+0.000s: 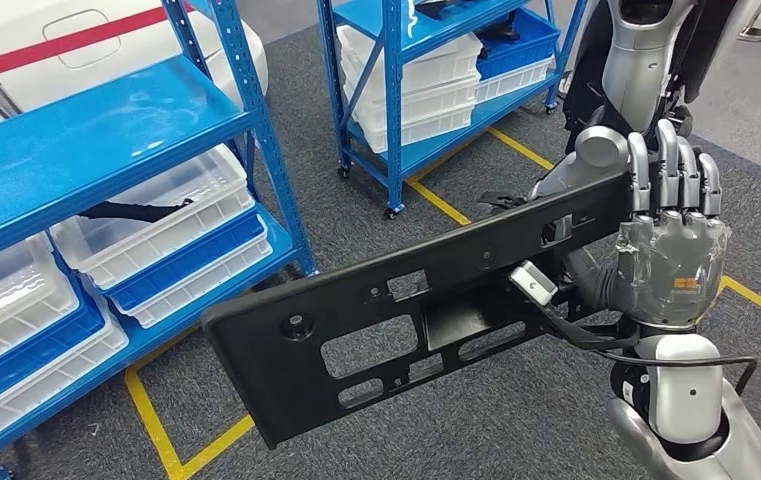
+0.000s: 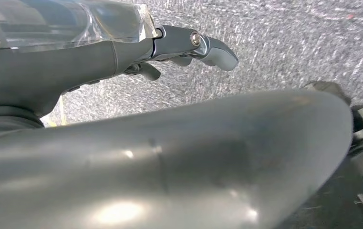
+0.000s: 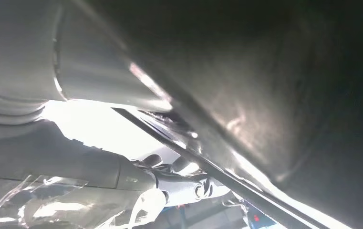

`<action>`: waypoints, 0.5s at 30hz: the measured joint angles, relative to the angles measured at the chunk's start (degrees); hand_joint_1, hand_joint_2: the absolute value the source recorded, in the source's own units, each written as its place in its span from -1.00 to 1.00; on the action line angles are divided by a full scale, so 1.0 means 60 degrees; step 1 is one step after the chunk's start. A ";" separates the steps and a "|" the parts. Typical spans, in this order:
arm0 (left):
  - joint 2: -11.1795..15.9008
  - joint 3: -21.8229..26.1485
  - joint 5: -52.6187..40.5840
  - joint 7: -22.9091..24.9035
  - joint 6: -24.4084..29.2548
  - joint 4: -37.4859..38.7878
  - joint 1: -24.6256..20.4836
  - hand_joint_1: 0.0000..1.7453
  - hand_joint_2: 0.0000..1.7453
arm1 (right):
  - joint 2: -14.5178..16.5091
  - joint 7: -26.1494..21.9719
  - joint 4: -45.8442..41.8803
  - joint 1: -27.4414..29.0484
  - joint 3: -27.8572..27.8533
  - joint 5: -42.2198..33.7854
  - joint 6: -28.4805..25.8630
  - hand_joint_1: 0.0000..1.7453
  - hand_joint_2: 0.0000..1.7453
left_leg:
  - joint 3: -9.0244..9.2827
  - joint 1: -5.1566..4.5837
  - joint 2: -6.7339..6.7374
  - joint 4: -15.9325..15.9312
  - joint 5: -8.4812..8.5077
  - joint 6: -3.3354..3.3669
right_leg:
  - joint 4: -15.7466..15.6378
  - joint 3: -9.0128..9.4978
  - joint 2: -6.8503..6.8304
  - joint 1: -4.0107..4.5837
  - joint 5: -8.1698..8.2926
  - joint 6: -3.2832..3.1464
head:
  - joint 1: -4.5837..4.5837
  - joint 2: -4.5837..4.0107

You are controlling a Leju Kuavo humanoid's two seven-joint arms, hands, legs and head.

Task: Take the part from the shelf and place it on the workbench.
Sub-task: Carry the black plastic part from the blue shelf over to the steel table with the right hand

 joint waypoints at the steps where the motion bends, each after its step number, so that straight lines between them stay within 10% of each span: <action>1: -0.0008 0.0000 0.0007 -0.0005 0.0000 -0.0001 0.0013 -1.00 -1.00 | -0.0057 0.0012 -0.0038 -0.0002 -0.0025 -0.0001 0.0043 -1.00 -1.00 | -0.0020 0.0021 0.0014 -0.0053 0.0085 0.0001 | 0.0028 -0.0039 -0.0007 -0.0014 -0.0013 0.0045 | 0.0000 0.0000; 7: -0.0049 0.0000 0.0029 -0.0128 0.0007 0.0001 0.0048 -1.00 -1.00 | -0.0385 0.0135 -0.0287 0.0008 -0.0095 0.0001 0.0318 -1.00 -1.00 | -0.0352 0.0098 0.0096 -0.0181 0.0488 0.0016 | 0.2750 -0.0976 -0.0046 -0.0098 -0.1715 0.0344 | 0.0006 0.0000; 11: -0.0045 0.0000 0.0097 -0.0317 0.0007 0.0005 0.0061 -1.00 -1.00 | -0.0708 0.0333 -0.0607 0.0040 -0.0239 -0.0052 0.0679 -1.00 -1.00 | -0.0573 0.0154 0.0139 0.0055 0.0541 -0.0147 | 0.0942 0.0366 -0.0238 -0.0270 -0.1072 0.0587 | 0.0018 0.0000; 15: 0.0001 0.0005 0.0280 -0.0321 -0.0005 0.0015 0.0114 -1.00 -1.00 | -0.1049 0.0553 -0.1055 -0.0134 -0.0474 -0.0321 0.1447 -1.00 -1.00 | -0.0740 0.0118 0.0203 0.0300 0.0522 -0.0308 | 0.0224 0.0660 -0.0199 -0.0285 -0.0924 0.0285 | 0.0010 0.0000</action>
